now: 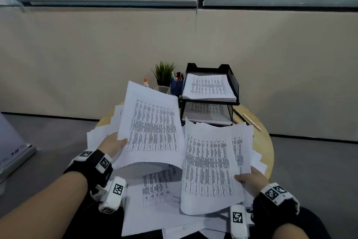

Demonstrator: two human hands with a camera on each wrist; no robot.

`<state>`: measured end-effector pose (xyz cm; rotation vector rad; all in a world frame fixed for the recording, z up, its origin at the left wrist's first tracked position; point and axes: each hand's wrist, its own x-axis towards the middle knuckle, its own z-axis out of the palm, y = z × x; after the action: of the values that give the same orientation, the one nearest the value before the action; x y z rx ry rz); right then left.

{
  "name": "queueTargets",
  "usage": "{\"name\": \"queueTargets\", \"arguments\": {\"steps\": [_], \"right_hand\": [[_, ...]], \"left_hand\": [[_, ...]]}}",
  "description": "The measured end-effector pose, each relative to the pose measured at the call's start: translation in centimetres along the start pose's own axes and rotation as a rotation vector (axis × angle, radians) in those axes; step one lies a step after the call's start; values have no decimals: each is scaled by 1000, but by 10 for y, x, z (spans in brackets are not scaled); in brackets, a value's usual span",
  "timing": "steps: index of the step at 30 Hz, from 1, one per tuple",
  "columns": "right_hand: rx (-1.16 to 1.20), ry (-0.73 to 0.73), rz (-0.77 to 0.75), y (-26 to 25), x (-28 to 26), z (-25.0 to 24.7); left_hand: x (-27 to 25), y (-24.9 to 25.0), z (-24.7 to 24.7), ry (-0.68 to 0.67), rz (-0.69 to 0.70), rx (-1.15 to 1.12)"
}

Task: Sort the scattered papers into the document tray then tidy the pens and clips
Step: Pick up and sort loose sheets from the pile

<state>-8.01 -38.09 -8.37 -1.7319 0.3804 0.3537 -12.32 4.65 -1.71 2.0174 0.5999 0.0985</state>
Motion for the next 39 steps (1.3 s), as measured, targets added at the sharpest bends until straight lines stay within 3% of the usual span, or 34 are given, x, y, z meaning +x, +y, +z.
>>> {"name": "queueTargets", "arguments": {"steps": [13,16,21,27,32,36,39], "right_hand": [[-33,38,35,4,5,2],[19,15,33,30,43,-4],[-40,3,58,-4,-4,3],[-52,34,42,-5,0,1],[-173,87,25,1,12,-2],[-329,35,-5,0,10,7],[-277,-6,40,-6,7,10]], "left_hand": [[-20,3,17,-28,40,-158],[-32,6,32,-97,44,-43],[-40,-2,62,-218,-24,164],[-40,-7,86,-268,-56,362],[-43,0,97,-280,30,563],[-44,3,118,-350,67,634],[-50,11,127,-265,114,716]]}}
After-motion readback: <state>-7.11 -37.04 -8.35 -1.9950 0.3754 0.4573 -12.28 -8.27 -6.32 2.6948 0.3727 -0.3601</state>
